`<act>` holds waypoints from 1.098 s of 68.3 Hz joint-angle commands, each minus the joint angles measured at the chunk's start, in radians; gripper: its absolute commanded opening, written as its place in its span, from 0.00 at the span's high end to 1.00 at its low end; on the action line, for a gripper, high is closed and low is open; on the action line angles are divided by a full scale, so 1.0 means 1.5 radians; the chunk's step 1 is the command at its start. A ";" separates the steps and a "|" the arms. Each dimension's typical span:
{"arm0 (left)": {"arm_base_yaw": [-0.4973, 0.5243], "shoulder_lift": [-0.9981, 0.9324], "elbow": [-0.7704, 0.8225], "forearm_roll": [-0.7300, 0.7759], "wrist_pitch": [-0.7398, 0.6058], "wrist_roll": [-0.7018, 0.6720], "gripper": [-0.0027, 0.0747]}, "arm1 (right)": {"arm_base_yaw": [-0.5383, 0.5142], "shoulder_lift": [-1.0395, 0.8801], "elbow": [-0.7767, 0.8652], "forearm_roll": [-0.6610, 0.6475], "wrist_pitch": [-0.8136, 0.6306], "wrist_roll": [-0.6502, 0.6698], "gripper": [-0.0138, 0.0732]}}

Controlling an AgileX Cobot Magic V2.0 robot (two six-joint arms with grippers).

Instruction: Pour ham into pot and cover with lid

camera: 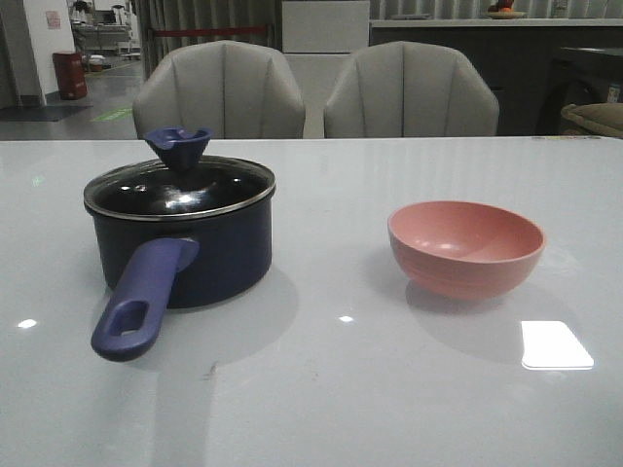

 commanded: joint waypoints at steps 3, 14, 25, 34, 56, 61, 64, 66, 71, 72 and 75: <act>0.001 -0.012 0.015 -0.006 -0.052 -0.007 0.81 | 0.001 0.006 -0.019 0.000 -0.058 -0.008 0.66; 0.001 -0.012 0.015 -0.006 -0.052 -0.007 0.81 | 0.001 0.006 -0.014 -0.001 -0.057 -0.008 0.66; 0.001 -0.012 0.015 -0.006 -0.052 -0.007 0.81 | -0.001 -0.003 0.019 -0.077 -0.098 -0.007 0.66; 0.001 -0.012 0.015 -0.006 -0.052 -0.007 0.81 | -0.005 -0.065 0.072 -0.098 -0.162 -0.007 0.66; 0.001 -0.012 0.015 -0.006 -0.052 -0.007 0.81 | -0.057 -0.121 0.125 -0.101 -0.181 0.005 0.66; 0.001 -0.012 0.015 -0.006 -0.052 -0.007 0.81 | -0.060 -0.121 0.125 -0.101 -0.179 0.005 0.66; 0.001 -0.012 0.015 -0.006 -0.052 -0.007 0.81 | -0.060 -0.121 0.125 -0.101 -0.179 0.005 0.66; 0.001 -0.012 0.015 -0.006 -0.052 -0.007 0.81 | -0.060 -0.121 0.125 -0.101 -0.179 0.005 0.66; 0.001 -0.012 0.015 -0.006 -0.052 -0.007 0.81 | -0.060 -0.121 0.125 -0.101 -0.179 0.005 0.66; 0.001 -0.012 0.015 -0.006 -0.052 -0.007 0.81 | -0.060 -0.121 0.125 -0.101 -0.179 0.005 0.66; 0.001 -0.012 0.015 -0.006 -0.052 -0.007 0.81 | -0.060 -0.121 0.125 -0.101 -0.179 0.005 0.66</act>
